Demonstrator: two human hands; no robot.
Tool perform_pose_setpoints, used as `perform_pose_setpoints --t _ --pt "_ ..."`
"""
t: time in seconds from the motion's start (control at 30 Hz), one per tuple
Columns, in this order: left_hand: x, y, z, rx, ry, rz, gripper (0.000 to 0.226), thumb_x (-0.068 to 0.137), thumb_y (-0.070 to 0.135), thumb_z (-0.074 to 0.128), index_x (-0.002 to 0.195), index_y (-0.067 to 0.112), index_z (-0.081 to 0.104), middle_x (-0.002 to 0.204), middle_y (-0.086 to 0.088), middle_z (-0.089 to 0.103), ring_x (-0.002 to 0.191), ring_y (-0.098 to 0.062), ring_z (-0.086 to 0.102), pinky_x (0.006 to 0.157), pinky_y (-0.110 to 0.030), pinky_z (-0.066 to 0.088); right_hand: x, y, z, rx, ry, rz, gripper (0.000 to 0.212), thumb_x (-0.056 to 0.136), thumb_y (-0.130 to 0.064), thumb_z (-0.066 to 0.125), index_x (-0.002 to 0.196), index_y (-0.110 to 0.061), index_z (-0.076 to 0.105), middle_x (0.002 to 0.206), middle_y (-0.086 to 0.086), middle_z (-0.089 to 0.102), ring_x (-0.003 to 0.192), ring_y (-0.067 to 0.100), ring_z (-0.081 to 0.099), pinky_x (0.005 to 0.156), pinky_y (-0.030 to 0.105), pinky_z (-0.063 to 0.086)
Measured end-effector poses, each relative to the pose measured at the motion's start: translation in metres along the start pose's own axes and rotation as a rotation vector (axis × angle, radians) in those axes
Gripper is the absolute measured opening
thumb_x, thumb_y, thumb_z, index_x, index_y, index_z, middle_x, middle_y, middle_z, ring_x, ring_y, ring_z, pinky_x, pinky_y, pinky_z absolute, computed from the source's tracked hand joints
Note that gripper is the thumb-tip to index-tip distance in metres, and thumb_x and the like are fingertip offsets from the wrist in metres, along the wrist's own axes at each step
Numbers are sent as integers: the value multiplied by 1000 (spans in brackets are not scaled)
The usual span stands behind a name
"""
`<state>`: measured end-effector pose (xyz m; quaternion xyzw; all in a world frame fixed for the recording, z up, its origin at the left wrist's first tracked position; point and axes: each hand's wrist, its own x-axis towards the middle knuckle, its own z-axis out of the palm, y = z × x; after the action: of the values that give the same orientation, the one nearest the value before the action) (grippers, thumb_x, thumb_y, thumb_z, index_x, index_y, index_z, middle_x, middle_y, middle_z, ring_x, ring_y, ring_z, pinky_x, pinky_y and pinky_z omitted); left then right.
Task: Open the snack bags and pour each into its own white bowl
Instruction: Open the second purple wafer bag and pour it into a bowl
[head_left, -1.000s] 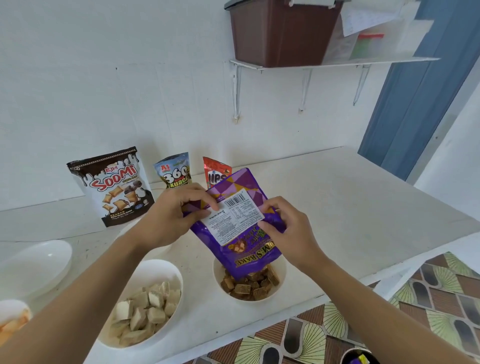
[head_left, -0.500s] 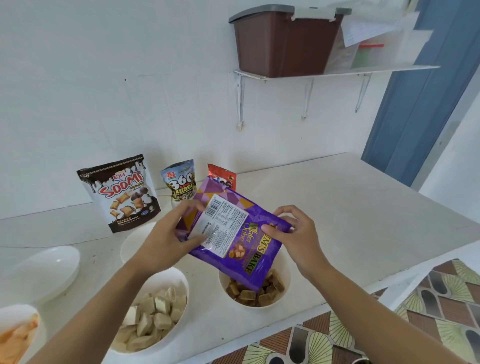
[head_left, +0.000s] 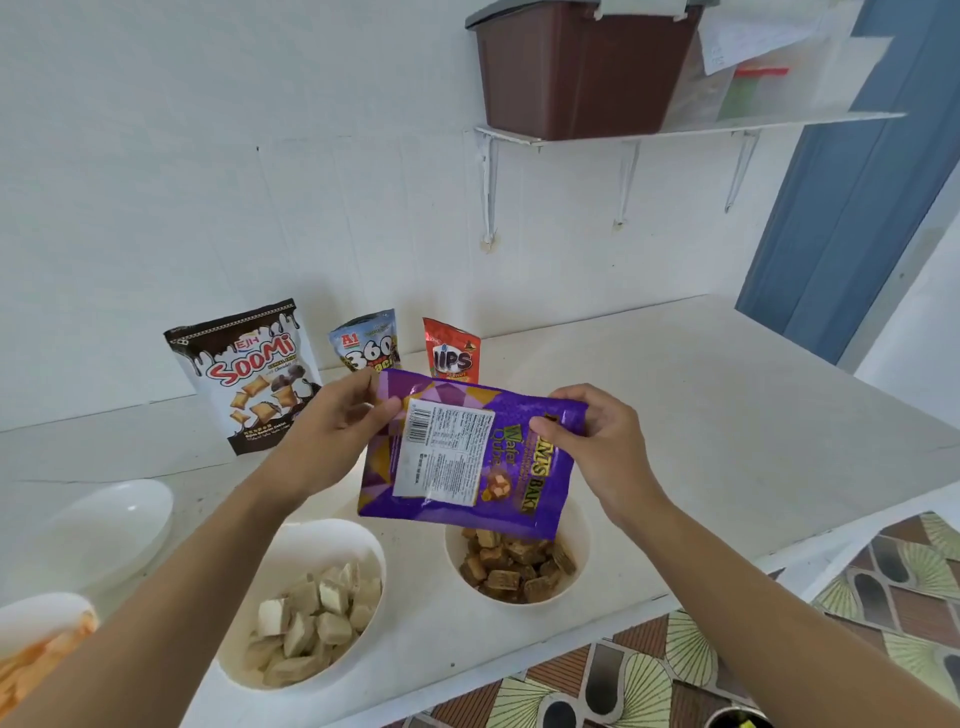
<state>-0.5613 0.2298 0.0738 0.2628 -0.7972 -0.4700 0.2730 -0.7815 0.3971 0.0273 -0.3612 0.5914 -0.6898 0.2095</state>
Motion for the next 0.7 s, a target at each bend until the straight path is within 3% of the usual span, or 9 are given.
perform_pose_setpoints --t 0.1,0.23,0.37,0.53,0.63,0.7 --pt "0 -9 6 -25 97 -43 12 99 24 54 105 26 65 102 8 75 98 -9 71 72 -27 62 -3 -7 4 84 -11 33 38 83 -8 77 112 -11 54 92 9 76 76 20 74 62 30 60" --pt "0 -17 9 -115 218 -138 16 100 27 55 113 20 63 111 -1 74 103 -21 72 82 -46 61 -4 -4 5 98 -97 188 56 76 -28 81 121 -27 48 111 3 74 93 23 75 78 47 62" --pt "2 -15 11 -238 305 -180 17 100 22 56 115 14 57 110 -6 74 102 -24 73 83 -47 61 -1 5 0 54 -153 205 45 81 -27 81 119 -21 57 111 7 74 99 27 73 87 55 58" --pt "7 -6 5 -231 121 -227 34 92 15 68 121 21 51 108 -6 75 96 -27 74 84 -46 60 6 -12 -9 -59 -37 20 13 91 -14 71 103 -11 68 98 5 75 92 23 73 77 42 59" --pt "18 1 -1 39 16 -171 42 80 31 79 116 29 57 114 4 67 100 -16 69 78 -32 58 8 -32 -12 -286 -72 -127 10 88 -20 75 95 -16 70 89 -4 74 85 16 72 68 32 58" --pt "25 12 -2 211 9 -36 53 71 47 78 117 34 55 115 13 62 106 -4 62 81 -28 53 7 -46 -11 -363 -100 -189 13 86 -22 77 96 -18 70 87 -9 74 84 10 71 65 24 56"
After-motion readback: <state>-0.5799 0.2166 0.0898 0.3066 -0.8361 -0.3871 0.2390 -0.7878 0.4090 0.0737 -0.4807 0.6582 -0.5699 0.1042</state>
